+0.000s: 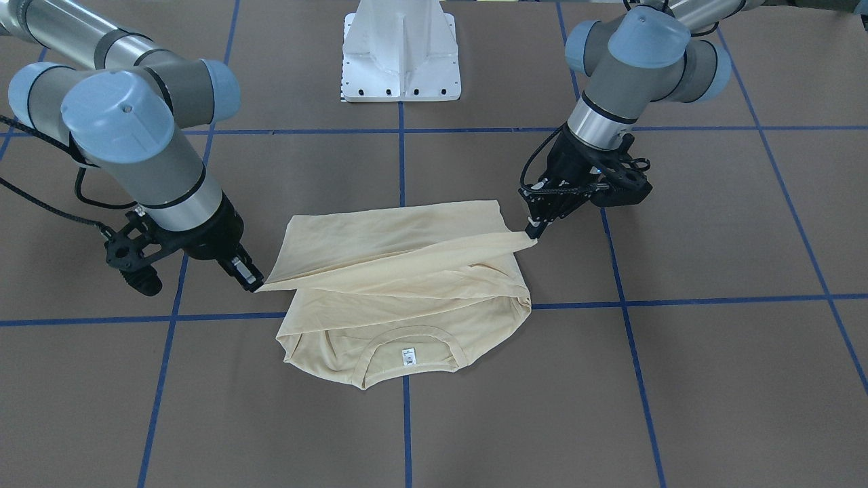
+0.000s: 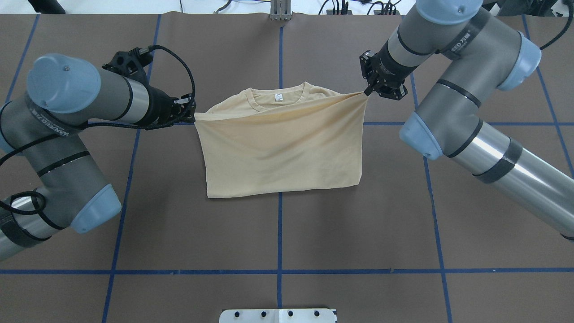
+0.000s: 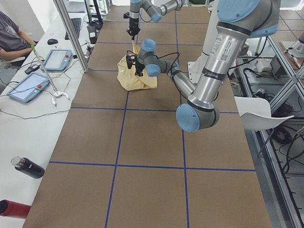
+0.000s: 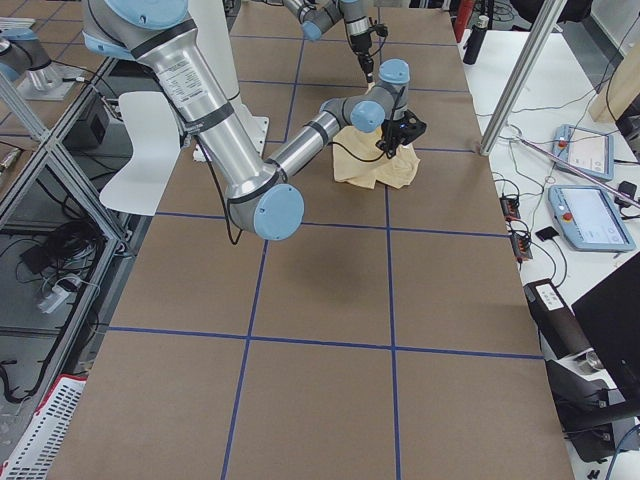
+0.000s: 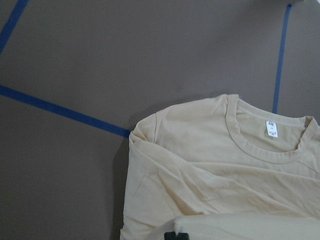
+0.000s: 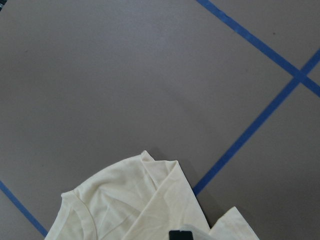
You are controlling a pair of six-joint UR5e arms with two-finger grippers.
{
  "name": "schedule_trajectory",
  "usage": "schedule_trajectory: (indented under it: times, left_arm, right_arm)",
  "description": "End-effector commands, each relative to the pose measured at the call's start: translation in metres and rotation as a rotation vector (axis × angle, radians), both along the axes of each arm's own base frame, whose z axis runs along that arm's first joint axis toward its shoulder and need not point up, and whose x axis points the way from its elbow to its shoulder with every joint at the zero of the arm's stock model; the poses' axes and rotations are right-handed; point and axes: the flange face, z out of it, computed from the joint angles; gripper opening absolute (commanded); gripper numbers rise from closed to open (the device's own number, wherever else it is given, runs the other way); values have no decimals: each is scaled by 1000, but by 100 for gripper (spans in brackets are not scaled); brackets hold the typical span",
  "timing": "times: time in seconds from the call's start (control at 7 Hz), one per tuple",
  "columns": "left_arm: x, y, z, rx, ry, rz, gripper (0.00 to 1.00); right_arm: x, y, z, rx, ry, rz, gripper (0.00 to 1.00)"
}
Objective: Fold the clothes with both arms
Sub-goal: 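Lift the hem with both grippers and fold it toward the collar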
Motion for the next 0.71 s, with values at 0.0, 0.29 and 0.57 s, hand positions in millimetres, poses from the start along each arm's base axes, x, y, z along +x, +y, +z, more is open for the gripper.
schedule_trajectory:
  times: [0.0, 0.29, 0.57]
  left_arm:
    - [36, -46, 13, -19, -29, -19, 0]
    - [58, -79, 75, 13, -27, -67, 0]
    - [64, -94, 85, 18, -45, -105, 0]
  right_arm:
    - [-46, -61, 1, -13, 79, -26, 0]
    - [-80, -80, 49, 35, 90, -18, 0]
    - [-109, -71, 63, 69, 151, -13, 0]
